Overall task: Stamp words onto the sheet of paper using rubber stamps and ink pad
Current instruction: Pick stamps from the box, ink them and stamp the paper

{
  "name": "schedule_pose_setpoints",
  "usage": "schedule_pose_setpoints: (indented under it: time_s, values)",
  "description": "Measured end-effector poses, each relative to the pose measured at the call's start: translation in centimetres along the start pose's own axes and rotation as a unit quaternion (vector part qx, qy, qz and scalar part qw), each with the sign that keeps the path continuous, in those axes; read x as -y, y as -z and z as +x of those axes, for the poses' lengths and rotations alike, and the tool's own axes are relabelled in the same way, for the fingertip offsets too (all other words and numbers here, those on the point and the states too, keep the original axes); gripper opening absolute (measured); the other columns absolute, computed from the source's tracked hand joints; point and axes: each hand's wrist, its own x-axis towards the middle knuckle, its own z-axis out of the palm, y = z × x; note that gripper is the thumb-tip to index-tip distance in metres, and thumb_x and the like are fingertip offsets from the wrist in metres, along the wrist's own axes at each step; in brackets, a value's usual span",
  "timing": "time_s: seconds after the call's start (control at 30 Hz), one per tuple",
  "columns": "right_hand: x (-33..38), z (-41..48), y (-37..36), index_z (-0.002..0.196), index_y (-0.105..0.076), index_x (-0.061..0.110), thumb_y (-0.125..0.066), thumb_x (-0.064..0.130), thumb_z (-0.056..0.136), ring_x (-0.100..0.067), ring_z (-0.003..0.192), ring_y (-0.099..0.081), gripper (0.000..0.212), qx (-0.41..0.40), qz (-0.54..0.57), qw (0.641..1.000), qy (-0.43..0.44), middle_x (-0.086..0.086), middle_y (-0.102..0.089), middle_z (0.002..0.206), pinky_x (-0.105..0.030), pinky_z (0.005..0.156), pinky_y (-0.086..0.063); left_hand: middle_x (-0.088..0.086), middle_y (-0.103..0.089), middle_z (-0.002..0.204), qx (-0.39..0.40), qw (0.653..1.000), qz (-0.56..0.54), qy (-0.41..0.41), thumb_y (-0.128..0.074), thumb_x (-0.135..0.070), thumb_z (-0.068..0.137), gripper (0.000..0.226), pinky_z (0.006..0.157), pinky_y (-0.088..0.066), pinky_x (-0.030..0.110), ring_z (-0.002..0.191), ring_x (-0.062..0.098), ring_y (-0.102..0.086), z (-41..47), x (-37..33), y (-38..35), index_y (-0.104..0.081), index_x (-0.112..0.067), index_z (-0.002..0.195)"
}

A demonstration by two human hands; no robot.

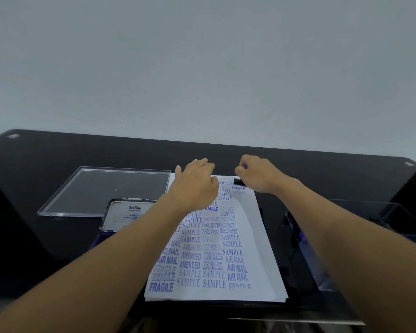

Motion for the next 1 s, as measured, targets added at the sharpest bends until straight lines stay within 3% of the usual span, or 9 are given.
schedule_pose_setpoints:
  time_s: [0.13, 0.3, 0.57, 0.9, 1.0]
  values:
    - [0.7, -1.3, 2.6, 0.091, -0.055, 0.014, -0.047, 0.028, 0.098, -0.018, 0.076, -0.054, 0.017, -0.041, 0.041, 0.998, 0.009, -0.003, -0.063, 0.09, -0.03, 0.062, -0.04, 0.003, -0.033, 0.156, -0.016, 1.0, -0.016, -0.003, -0.033, -0.026, 0.103, 0.045, 0.119, -0.008, 0.056, 0.146, 0.022, -0.024, -0.8, -0.4, 1.7, -0.042, -0.014, 0.145]
    - [1.1, -2.8, 4.5, 0.093, -0.059, 0.016, -0.05, 0.027, 0.097, -0.019, 0.08, -0.056, 0.014, -0.046, 0.021, 0.999, 0.018, -0.002, -0.062, 0.093, -0.028, 0.063, -0.041, 0.003, -0.024, 0.162, -0.024, 0.999, -0.024, -0.006, -0.034, -0.027, 0.102, 0.048, 0.12, -0.007, 0.057, 0.15, 0.022, -0.018, -2.0, -0.5, 3.2, -0.037, -0.015, 0.149]
    - [1.6, -4.9, 5.7, 0.102, -0.055, 0.016, -0.053, 0.03, 0.096, -0.019, 0.084, -0.057, 0.016, -0.064, 0.004, 0.998, 0.003, -0.002, -0.06, 0.096, -0.028, 0.065, -0.041, 0.003, -0.028, 0.16, -0.041, 0.999, -0.022, 0.0, -0.035, -0.027, 0.102, 0.048, 0.119, -0.011, 0.056, 0.148, 0.022, -0.024, -4.5, -0.1, 5.6, -0.039, -0.014, 0.148]
    - [2.5, -6.5, 6.4, 0.103, -0.053, 0.017, -0.055, 0.033, 0.095, -0.016, 0.085, -0.055, 0.018, -0.072, -0.025, 0.997, 0.002, -0.001, -0.058, 0.099, -0.026, 0.063, -0.039, 0.007, -0.049, 0.141, -0.053, 0.998, -0.022, 0.017, -0.037, -0.025, 0.102, 0.037, 0.114, -0.023, 0.051, 0.13, 0.024, -0.044, -6.8, -0.2, 7.3, -0.052, -0.009, 0.132]
    - [3.0, -6.9, 6.3, 0.103, -0.053, 0.017, -0.054, 0.036, 0.097, -0.014, 0.082, -0.054, 0.02, -0.073, -0.029, 0.997, 0.008, 0.0, -0.058, 0.097, -0.026, 0.061, -0.038, 0.003, -0.044, 0.148, -0.056, 0.998, -0.023, 0.013, -0.037, -0.026, 0.102, 0.042, 0.117, -0.019, 0.052, 0.136, 0.022, -0.039, -7.4, -0.1, 7.6, -0.047, -0.012, 0.141]
